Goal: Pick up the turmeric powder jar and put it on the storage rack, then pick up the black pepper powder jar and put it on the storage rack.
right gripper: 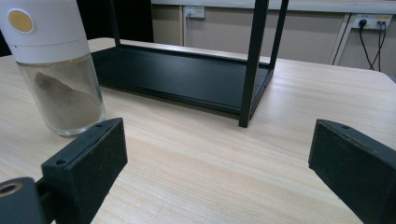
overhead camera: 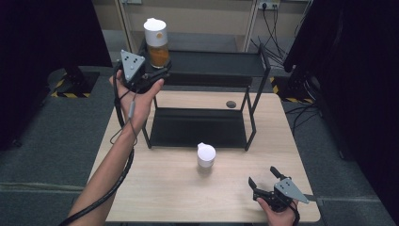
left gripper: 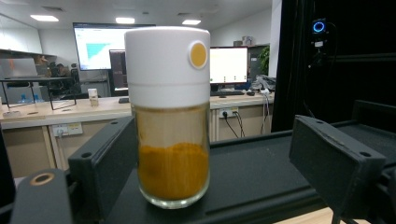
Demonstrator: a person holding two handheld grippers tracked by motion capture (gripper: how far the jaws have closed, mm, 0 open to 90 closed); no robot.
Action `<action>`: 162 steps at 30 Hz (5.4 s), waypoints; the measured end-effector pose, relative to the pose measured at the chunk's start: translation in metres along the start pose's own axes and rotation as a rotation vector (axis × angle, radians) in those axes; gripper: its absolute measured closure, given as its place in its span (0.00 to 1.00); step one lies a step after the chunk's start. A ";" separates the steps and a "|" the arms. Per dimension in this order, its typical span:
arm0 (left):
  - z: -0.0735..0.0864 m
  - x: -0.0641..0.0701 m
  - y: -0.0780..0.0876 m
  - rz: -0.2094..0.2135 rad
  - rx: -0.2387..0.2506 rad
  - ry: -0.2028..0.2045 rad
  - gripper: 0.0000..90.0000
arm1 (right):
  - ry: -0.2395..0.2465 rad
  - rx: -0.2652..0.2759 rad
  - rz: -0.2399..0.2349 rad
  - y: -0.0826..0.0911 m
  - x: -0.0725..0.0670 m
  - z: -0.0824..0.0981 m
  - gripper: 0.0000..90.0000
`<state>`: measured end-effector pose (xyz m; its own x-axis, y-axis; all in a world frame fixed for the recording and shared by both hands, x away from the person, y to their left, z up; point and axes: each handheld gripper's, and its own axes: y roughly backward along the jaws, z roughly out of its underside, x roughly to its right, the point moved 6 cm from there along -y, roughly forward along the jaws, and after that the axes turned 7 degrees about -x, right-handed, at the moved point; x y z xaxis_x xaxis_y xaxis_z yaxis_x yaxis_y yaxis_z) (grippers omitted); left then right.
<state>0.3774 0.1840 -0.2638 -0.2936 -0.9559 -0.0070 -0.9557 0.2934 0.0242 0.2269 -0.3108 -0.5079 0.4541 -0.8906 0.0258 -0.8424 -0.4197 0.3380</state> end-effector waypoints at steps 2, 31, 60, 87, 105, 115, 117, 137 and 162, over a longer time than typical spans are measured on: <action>0.004 0.000 0.002 0.001 -0.003 -0.001 0.17 | 0.000 -0.001 0.000 0.000 0.000 0.000 0.05; 0.067 0.008 0.029 0.074 -0.046 -0.023 0.17 | 0.005 -0.002 0.002 0.000 -0.001 0.000 0.05; 0.130 0.009 0.049 0.112 -0.111 -0.007 0.15 | 0.005 -0.001 0.002 0.000 -0.001 0.000 0.05; 0.210 0.015 0.066 0.136 -0.192 0.042 0.14 | 0.007 -0.001 0.002 0.000 -0.001 0.000 0.05; 0.254 0.017 0.080 0.114 -0.257 0.073 0.14 | 0.007 -0.001 -0.001 0.000 -0.001 0.000 0.05; 0.262 0.015 0.084 0.121 -0.257 0.088 0.14 | 0.004 0.004 -0.003 0.000 0.000 0.000 0.05; 0.262 0.016 0.084 0.120 -0.259 0.085 0.14 | 0.004 0.003 -0.004 0.000 0.000 0.000 0.05; 0.263 0.015 0.086 0.111 -0.247 0.097 0.13 | 0.011 -0.004 -0.008 -0.001 0.000 -0.001 0.05; 0.263 0.014 0.085 0.111 -0.254 0.110 0.13 | 0.027 0.077 -0.153 -0.009 -0.006 -0.013 0.03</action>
<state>0.2866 0.1987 -0.5245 -0.3785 -0.9181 0.1173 -0.8780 0.3963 0.2686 0.2352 -0.2994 -0.4985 0.5851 -0.8110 0.0050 -0.7822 -0.5627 0.2673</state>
